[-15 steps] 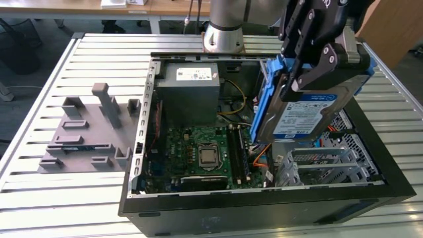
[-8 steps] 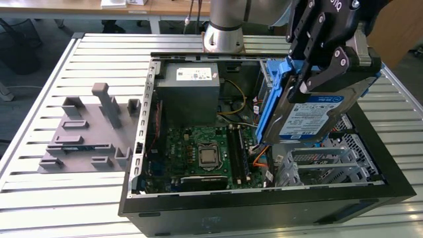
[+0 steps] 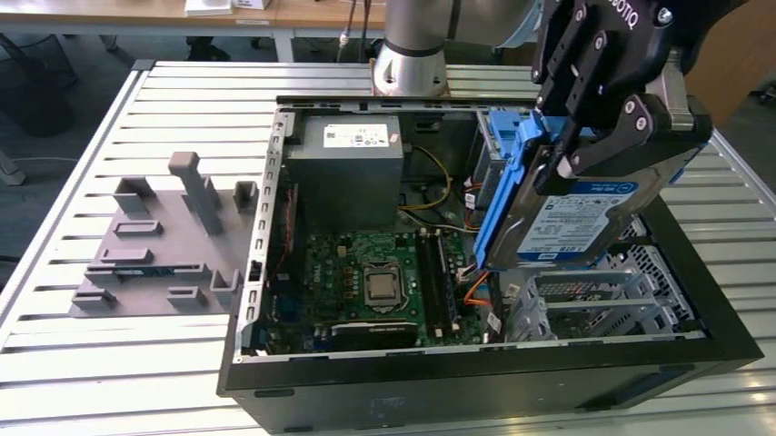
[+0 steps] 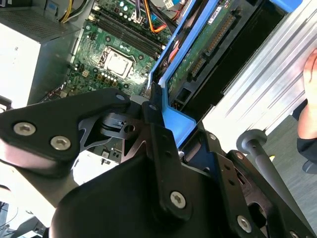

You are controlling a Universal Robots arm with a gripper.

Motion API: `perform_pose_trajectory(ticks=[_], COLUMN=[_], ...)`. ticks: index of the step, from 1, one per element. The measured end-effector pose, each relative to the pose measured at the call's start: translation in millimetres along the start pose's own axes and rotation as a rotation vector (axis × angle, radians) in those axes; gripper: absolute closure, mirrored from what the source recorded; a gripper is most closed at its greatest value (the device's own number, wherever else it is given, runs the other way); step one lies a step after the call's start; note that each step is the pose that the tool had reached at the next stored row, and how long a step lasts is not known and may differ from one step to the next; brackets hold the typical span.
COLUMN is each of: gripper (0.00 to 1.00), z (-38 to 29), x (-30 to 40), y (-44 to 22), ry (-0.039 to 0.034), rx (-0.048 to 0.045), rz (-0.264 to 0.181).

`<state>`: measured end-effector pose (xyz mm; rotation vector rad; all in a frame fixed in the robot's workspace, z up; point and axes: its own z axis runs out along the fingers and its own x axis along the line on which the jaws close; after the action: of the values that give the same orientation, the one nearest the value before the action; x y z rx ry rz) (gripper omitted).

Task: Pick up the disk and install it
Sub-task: 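Insert the disk into the insertion slot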

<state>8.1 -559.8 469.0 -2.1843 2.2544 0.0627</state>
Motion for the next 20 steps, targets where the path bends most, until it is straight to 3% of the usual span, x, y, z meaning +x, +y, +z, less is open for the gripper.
perform_pose_trajectory(ticks=[13,20], gripper=[0.64,0.64], z=[0.1,1.9], x=[0.0,0.3], y=[-0.4,-4.9], ry=[0.0002,0.0001], rx=[0.0,0.0], rz=[0.0,0.0])
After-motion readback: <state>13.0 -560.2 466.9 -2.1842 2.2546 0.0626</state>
